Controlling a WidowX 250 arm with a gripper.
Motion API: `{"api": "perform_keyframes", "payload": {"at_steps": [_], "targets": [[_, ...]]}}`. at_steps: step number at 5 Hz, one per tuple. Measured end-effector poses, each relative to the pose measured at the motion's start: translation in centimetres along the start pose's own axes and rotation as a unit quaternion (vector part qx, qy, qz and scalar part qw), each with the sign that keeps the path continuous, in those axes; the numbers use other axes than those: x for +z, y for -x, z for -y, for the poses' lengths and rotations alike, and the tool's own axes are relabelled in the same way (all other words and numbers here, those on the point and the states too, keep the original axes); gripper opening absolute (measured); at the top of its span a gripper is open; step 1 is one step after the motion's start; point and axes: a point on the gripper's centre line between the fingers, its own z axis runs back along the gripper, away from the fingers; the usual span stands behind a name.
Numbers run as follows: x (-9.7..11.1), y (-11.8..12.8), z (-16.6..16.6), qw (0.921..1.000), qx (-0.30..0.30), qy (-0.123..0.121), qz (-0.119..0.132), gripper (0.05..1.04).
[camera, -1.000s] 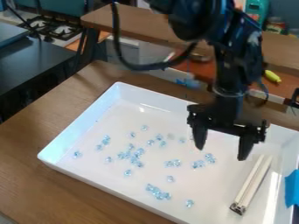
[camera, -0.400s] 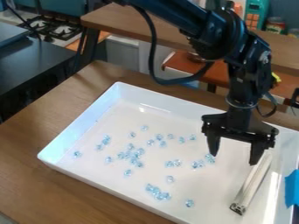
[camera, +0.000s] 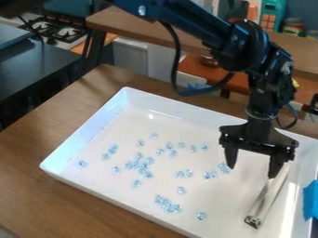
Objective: Sweep into pile
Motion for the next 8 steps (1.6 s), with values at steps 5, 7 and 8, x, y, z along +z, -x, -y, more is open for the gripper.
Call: {"api": "perform_keyframes", "payload": {"at_steps": [5, 7, 8], "targets": [[-3.3, 1.5, 3.3, 0.9992, -0.023, -0.031, -0.004, 0.514], [-3.3, 1.1, 2.1, 0.9995, -0.018, -0.025, 0.011, 0.377], [-3.0, 0.9, -1.2, 0.9995, -0.011, -0.028, -0.003, 0.376]]}}
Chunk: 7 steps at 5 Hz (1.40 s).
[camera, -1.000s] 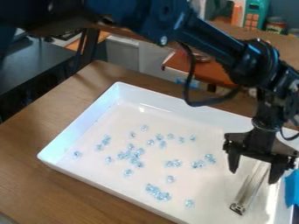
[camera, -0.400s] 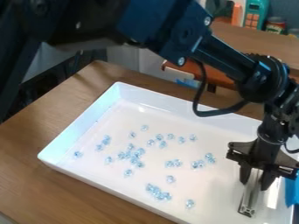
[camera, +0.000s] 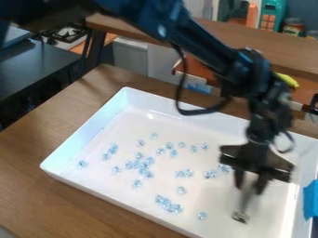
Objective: Sweep into pile
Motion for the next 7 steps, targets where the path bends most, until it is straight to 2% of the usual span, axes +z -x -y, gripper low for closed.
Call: {"api": "perform_keyframes", "payload": {"at_steps": [2, 3, 4, 5, 6, 7], "targets": [[0.1, -0.7, -8.2, 0.9997, 0.015, 0.017, -0.005, 0.376], [0.0, -0.7, -11.5, 0.9997, 0.016, 0.014, 0.011, 0.376], [-0.1, -0.8, -14.2, 0.9993, 0.007, 0.000, 0.036, 0.376], [-0.2, -0.9, -18.1, 0.9981, -0.001, -0.025, 0.057, 0.376], [0.0, -0.7, -22.5, 0.9964, -0.007, -0.063, 0.057, 0.377], [0.2, -0.3, -25.5, 0.9924, -0.019, -0.112, 0.048, 0.376]]}}
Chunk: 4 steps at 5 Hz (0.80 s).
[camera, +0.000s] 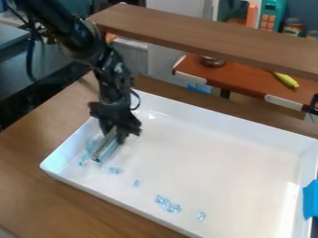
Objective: Sweep into pile
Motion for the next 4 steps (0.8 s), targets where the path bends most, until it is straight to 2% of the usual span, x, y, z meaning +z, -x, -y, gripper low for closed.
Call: {"api": "perform_keyframes", "payload": {"at_steps": [1, 2, 3, 4], "targets": [[0.2, 0.9, -1.4, 0.9998, 0.007, -0.009, -0.017, 0.376], [1.3, 2.7, -0.6, 0.9972, 0.031, 0.044, -0.051, 0.376], [4.6, 1.4, 1.8, 0.9917, 0.074, 0.103, -0.021, 0.376], [7.1, 0.9, 6.2, 0.9851, 0.078, 0.153, -0.013, 0.376]]}}
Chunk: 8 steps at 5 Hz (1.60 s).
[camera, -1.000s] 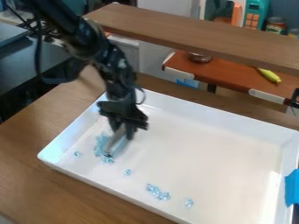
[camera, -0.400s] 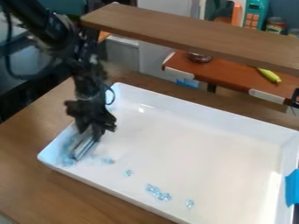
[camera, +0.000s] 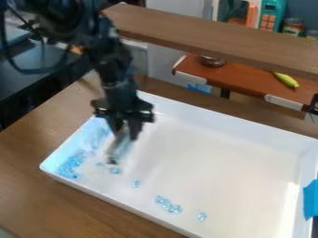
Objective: Sweep into pile
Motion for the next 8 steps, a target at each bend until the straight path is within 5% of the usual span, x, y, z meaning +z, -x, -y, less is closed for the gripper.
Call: {"api": "perform_keyframes", "payload": {"at_steps": [2, 4, 6, 8], "targets": [[0.0, 2.6, 9.0, 0.9990, -0.035, 0.026, -0.006, 0.376], [-2.9, 5.5, 14.0, 0.9990, -0.036, 0.013, -0.025, 0.376], [-6.2, 6.0, 15.9, 0.9990, -0.036, -0.023, -0.015, 0.376], [-6.3, 5.0, 14.2, 0.9978, -0.056, -0.029, 0.022, 0.376]]}}
